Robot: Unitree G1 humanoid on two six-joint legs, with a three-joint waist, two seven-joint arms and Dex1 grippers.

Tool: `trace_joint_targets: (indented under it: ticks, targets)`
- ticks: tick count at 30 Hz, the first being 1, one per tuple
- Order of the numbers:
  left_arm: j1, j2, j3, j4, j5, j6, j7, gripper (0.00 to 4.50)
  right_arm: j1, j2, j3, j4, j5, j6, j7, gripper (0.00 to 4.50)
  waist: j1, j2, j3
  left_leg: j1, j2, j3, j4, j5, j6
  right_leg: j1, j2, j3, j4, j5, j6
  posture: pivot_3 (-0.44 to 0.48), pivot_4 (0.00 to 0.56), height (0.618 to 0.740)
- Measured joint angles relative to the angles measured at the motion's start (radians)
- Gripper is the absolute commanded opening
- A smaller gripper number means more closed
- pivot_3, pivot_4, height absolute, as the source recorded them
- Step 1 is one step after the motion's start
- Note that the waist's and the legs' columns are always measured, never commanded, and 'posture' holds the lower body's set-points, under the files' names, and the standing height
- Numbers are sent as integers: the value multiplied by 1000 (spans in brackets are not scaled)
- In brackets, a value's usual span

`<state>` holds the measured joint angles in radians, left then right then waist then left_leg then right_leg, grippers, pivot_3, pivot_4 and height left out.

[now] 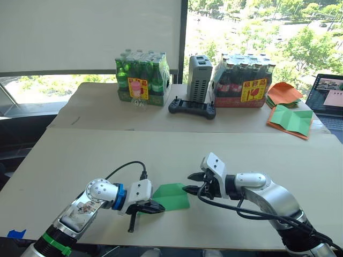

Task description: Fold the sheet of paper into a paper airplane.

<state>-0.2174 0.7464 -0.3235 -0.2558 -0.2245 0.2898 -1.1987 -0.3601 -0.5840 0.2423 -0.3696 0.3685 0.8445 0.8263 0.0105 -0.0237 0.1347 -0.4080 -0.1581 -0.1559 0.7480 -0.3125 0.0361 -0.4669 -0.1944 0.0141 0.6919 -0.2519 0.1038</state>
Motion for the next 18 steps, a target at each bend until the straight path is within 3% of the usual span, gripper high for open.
trace_joint_targets:
  ticks: [18]
  targets:
    - [-4,0,-7,-12,0,15,0,0,-57,88,-27,89,160,251,-3,2995,-2,0,0,1,0,0,0,0,0,1,0,0,0,0,0,0,150,675]
